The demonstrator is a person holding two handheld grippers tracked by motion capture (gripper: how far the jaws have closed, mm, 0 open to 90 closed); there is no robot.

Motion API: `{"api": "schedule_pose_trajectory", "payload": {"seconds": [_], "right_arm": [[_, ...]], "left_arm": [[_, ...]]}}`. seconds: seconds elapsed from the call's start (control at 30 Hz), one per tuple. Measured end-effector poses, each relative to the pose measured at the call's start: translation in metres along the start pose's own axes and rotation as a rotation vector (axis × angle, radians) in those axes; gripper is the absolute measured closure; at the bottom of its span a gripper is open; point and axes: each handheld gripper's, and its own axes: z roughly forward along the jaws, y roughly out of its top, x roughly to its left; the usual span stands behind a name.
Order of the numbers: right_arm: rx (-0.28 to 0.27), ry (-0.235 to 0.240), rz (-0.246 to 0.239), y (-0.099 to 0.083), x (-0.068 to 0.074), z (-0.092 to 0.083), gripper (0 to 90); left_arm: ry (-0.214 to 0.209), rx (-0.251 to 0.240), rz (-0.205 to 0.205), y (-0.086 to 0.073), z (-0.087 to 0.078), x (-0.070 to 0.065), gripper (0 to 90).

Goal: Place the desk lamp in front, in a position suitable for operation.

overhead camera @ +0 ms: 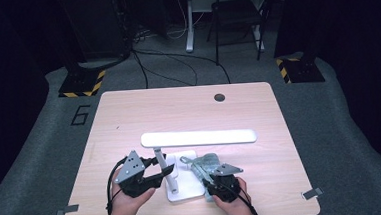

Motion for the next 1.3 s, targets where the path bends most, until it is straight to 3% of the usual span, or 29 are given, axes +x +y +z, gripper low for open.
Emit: {"api": "schedule_pose_trajectory", "payload": {"seconds": [0.13, 0.2, 0.3, 0.43, 0.5, 0.57, 0.63, 0.7, 0.73, 0.77, 0.87, 0.97, 1.03, 1.2, 1.3], "right_arm": [[-0.018, 0.057, 0.039, 0.002, -0.009, -0.006, 72.3], [-0.057, 0.071, 0.039, 0.005, -0.010, -0.010, 73.7], [-0.150, 0.113, 0.013, 0.010, -0.005, -0.019, 74.0], [-0.215, 0.186, 0.033, 0.014, 0.007, -0.021, 72.8], [-0.198, 0.225, 0.036, 0.015, 0.012, -0.016, 67.9], [-0.161, 0.295, 0.028, 0.014, 0.013, -0.006, 59.1], [-0.119, 0.296, 0.024, 0.013, 0.015, -0.002, 50.2], [-0.122, 0.284, 0.011, 0.013, 0.015, -0.004, 49.3], [-0.128, 0.262, -0.052, 0.015, 0.013, -0.016, 48.4], [-0.132, 0.243, -0.085, 0.016, 0.011, -0.020, 48.2], [-0.120, 0.131, -0.134, 0.013, 0.008, -0.034, 47.3], [-0.092, 0.125, -0.177, 0.004, 0.003, -0.035, 45.5], [-0.041, 0.129, -0.212, -0.003, 0.004, -0.030, 42.8], [-0.026, 0.119, -0.314, -0.010, 0.017, -0.017, 35.6], [-0.022, 0.121, -0.334, -0.009, 0.019, -0.012, 32.5]], "left_arm": [[-0.001, 0.011, -0.003, 0.002, 0.003, 0.000, 55.0], [0.005, 0.004, -0.005, 0.002, 0.006, 0.000, 55.0], [0.006, 0.001, -0.005, 0.003, 0.010, 0.001, 54.9], [0.004, -0.014, -0.013, 0.003, 0.015, 0.003, 54.8], [-0.004, -0.006, -0.012, 0.004, 0.015, 0.004, 54.7], [-0.002, -0.013, -0.015, 0.003, 0.016, 0.004, 54.6], [-0.009, -0.015, -0.014, 0.003, 0.016, 0.005, 54.5], [-0.024, -0.008, -0.019, 0.003, 0.016, 0.006, 54.3], [-0.019, -0.013, -0.023, 0.003, 0.016, 0.006, 54.1], [-0.019, -0.012, -0.026, 0.003, 0.016, 0.006, 54.0], [-0.024, -0.017, -0.031, 0.002, 0.017, 0.007, 53.8], [-0.031, -0.012, -0.031, 0.001, 0.017, 0.007, 53.7], [-0.029, -0.008, -0.030, 0.001, 0.018, 0.007, 53.6], [-0.034, 0.002, -0.028, 0.001, 0.019, 0.008, 53.5], [-0.046, 0.010, -0.032, 0.001, 0.019, 0.009, 53.4]]}}
